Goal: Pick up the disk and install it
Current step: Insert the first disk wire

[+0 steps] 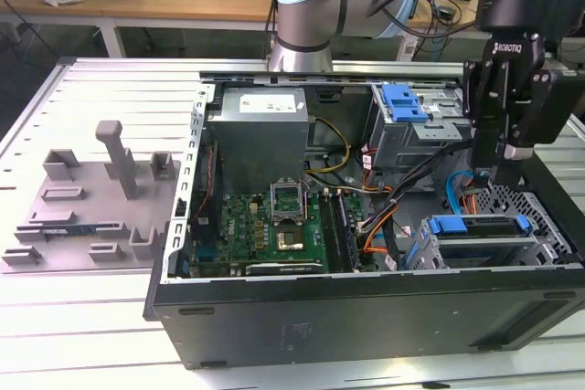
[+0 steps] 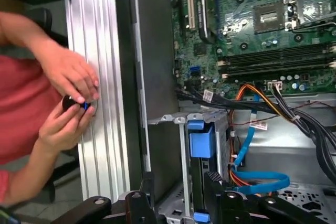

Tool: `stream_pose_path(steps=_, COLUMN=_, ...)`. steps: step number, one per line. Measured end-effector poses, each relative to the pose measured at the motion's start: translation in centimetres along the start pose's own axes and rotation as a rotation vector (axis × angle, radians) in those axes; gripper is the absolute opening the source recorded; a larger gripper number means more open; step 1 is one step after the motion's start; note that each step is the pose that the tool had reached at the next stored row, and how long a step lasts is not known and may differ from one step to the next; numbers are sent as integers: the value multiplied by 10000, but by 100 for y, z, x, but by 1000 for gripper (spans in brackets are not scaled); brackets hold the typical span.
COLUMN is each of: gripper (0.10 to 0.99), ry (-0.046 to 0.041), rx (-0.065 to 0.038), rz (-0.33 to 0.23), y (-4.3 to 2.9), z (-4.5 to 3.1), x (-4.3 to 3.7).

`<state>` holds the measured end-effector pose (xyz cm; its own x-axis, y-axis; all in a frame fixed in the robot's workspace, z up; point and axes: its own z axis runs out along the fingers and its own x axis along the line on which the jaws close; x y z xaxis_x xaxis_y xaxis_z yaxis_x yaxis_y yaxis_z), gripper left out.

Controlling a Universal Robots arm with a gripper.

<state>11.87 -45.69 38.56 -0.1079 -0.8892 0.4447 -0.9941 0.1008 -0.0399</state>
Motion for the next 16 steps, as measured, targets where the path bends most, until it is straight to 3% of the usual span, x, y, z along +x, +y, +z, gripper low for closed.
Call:
stream_pose_path(steps=1, gripper=502, ry=5, rx=-19, rz=39, y=3, z=10, x=-21)
stream_pose_path(steps=2, gripper=502, ry=88, rx=-10, rz=41, y=7, z=-3, x=-67)
stream_pose_path(steps=4, gripper=502, ry=108, rx=-8, rz=40, y=9, z=-12, x=-87)
stream_pose_path(steps=9, gripper=502, ry=165, rx=-2, rz=42, y=-43, z=-125, x=-344)
stream_pose_path(steps=16, gripper=502, ry=163, rx=-5, rz=44, y=-345, z=-97, x=-488)
